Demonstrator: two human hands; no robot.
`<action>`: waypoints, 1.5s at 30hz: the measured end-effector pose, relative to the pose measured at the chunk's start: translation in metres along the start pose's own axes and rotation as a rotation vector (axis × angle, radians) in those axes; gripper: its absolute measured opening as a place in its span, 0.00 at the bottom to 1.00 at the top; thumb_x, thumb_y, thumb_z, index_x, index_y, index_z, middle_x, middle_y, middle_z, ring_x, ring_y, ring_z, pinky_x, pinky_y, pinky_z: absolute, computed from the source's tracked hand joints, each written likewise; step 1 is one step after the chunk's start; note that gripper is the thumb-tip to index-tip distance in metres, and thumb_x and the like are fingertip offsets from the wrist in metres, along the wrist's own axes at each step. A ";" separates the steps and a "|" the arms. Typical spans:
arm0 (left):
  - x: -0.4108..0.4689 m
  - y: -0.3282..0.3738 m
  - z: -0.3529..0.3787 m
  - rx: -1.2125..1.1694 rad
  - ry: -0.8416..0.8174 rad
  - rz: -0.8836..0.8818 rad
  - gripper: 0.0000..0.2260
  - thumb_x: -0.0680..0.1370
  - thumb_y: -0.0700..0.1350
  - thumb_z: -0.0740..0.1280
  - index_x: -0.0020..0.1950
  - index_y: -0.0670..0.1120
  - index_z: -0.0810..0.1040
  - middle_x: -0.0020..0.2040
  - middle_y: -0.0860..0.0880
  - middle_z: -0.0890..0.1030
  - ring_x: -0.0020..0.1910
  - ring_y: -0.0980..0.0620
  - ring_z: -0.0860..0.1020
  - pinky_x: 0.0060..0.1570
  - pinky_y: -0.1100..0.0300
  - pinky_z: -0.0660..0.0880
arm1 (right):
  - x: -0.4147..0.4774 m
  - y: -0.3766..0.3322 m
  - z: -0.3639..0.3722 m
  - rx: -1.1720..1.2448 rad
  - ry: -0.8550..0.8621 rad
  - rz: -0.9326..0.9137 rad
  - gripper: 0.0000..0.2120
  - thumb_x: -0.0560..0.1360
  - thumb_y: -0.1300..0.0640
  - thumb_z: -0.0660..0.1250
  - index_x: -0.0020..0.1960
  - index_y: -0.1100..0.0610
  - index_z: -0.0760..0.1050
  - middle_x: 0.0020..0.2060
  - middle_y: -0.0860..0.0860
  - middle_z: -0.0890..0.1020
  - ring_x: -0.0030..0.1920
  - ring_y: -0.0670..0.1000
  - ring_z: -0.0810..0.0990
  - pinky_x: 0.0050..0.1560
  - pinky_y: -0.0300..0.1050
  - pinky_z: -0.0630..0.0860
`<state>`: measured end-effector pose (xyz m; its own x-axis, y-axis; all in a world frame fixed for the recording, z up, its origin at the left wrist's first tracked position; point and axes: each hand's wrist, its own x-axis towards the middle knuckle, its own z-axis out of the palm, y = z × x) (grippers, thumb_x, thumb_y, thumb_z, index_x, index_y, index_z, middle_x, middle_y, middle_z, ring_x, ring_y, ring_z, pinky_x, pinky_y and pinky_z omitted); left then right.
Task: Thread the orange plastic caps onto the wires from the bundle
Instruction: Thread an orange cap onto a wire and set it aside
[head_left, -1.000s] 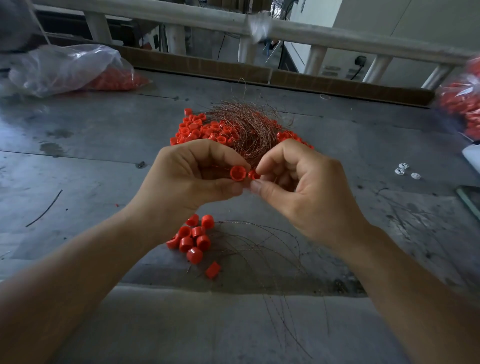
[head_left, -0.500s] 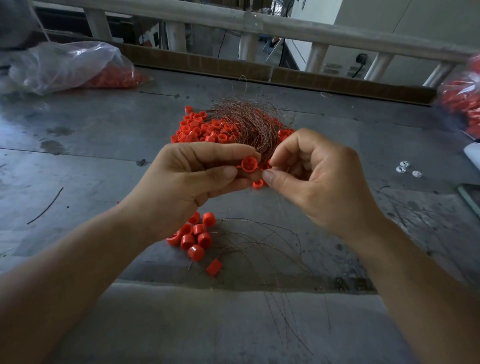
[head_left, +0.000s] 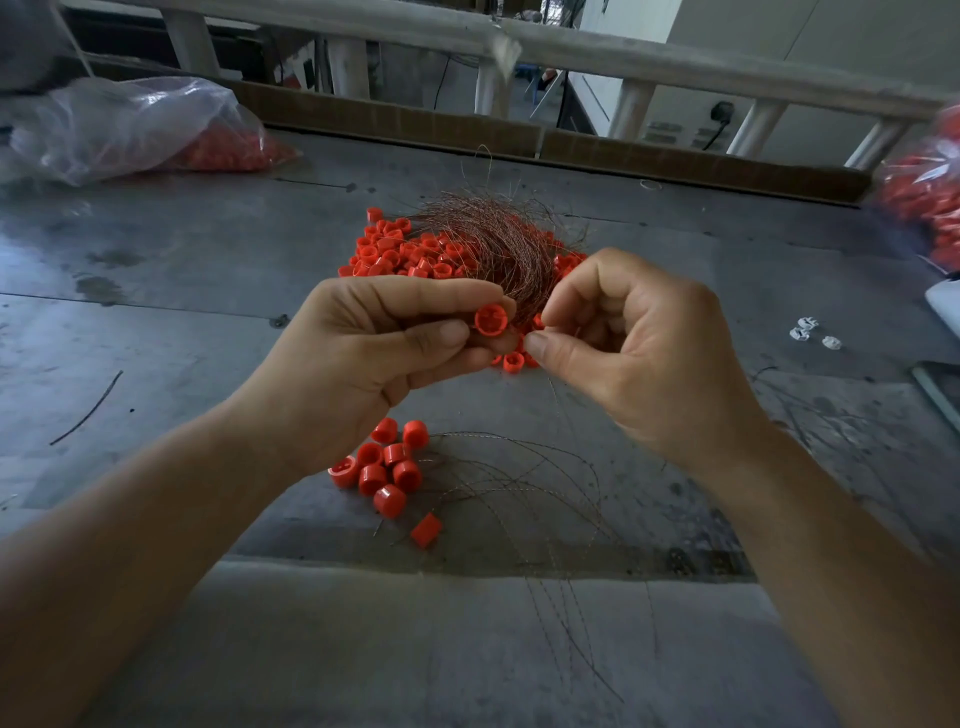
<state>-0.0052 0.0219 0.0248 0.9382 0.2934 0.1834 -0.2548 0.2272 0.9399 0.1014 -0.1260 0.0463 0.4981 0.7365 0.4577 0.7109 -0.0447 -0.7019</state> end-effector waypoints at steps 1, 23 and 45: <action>0.000 0.000 0.000 -0.001 -0.004 -0.001 0.13 0.67 0.33 0.63 0.43 0.44 0.84 0.44 0.45 0.85 0.45 0.50 0.83 0.41 0.67 0.78 | 0.000 0.000 0.000 -0.002 0.000 -0.001 0.13 0.68 0.65 0.72 0.36 0.50 0.71 0.30 0.43 0.75 0.30 0.41 0.74 0.32 0.30 0.70; -0.002 0.001 -0.003 -0.007 -0.101 0.014 0.09 0.65 0.39 0.69 0.43 0.44 0.84 0.42 0.44 0.84 0.41 0.51 0.83 0.39 0.66 0.78 | 0.001 -0.002 -0.004 0.097 -0.069 0.073 0.12 0.67 0.65 0.73 0.35 0.52 0.73 0.29 0.47 0.77 0.30 0.44 0.76 0.31 0.37 0.74; -0.002 0.000 0.000 -0.208 -0.126 -0.088 0.09 0.65 0.38 0.68 0.42 0.43 0.84 0.40 0.46 0.84 0.39 0.54 0.83 0.37 0.68 0.78 | 0.004 -0.002 -0.010 0.353 -0.280 0.324 0.12 0.58 0.54 0.72 0.36 0.56 0.71 0.26 0.49 0.79 0.22 0.44 0.74 0.21 0.34 0.68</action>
<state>-0.0068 0.0215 0.0243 0.9774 0.1486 0.1505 -0.2014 0.4369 0.8767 0.1071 -0.1300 0.0548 0.4782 0.8762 0.0596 0.3098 -0.1049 -0.9450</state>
